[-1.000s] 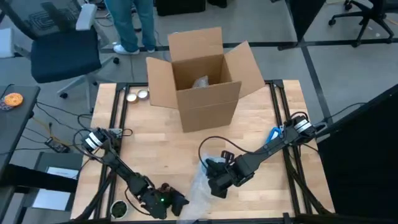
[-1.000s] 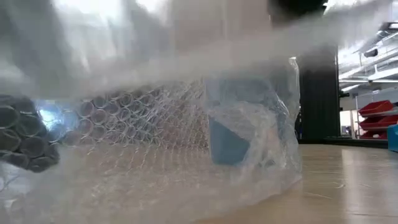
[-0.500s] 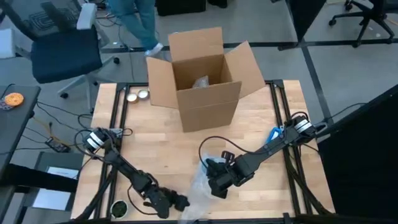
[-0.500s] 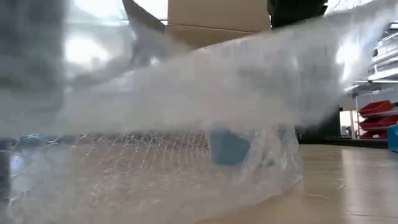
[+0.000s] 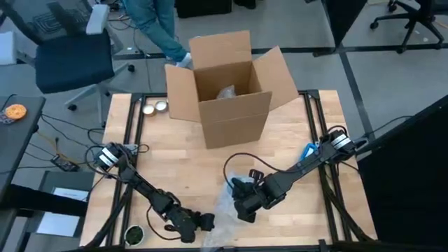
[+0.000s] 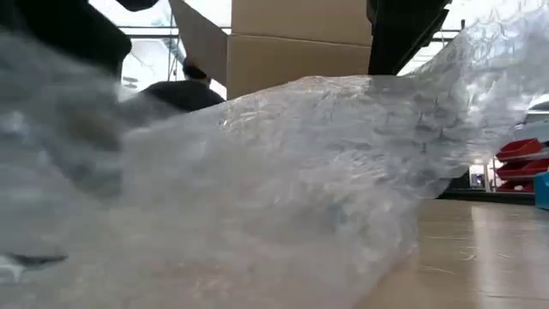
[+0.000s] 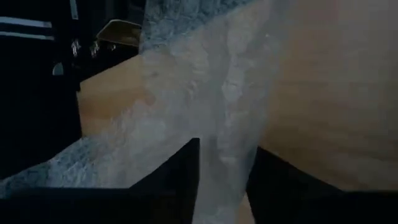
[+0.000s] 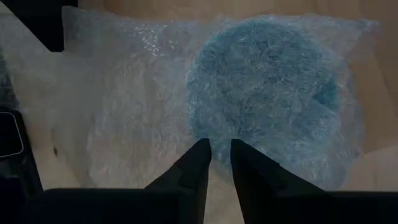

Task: Wrap mug
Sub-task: Wrap the blue cup with bubble wrap

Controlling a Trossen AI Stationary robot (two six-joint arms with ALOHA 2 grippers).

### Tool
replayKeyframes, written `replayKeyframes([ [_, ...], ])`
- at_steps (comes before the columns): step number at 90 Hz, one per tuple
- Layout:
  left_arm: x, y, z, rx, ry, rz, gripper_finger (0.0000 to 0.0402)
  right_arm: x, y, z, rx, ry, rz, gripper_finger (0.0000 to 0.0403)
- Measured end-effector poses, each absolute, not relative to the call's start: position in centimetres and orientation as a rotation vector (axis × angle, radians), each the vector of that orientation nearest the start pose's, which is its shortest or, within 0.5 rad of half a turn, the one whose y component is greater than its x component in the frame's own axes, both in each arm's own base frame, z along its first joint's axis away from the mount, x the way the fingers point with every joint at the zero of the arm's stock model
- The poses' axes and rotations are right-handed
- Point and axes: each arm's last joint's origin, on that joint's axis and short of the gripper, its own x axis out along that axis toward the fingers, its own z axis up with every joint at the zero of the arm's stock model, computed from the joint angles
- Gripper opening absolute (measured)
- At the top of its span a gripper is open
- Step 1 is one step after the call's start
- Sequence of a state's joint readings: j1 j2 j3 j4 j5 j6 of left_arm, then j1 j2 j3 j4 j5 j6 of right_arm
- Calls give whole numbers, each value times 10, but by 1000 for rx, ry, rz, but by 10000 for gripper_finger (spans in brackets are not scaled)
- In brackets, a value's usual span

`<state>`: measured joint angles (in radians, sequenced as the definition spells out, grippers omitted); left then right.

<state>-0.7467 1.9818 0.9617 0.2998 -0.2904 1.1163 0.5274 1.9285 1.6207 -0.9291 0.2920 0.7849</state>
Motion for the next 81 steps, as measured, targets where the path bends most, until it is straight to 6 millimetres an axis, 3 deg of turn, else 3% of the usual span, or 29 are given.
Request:
replayKeyframes([
  [10, 283, -249, 107, 1349, 356, -717, 8, 346, 192, 244, 203, 1118, -243, 45],
  [21, 284, -248, 115, 1237, 361, -661, 6, 346, 191, 244, 201, 1118, -243, 45],
  [49, 291, -251, 135, 703, 326, -640, 0, 349, 185, 259, 169, 1104, -226, 40],
  [81, 295, -250, 141, 662, 287, -595, 0, 361, 190, 261, 174, 1007, -154, 7],
])
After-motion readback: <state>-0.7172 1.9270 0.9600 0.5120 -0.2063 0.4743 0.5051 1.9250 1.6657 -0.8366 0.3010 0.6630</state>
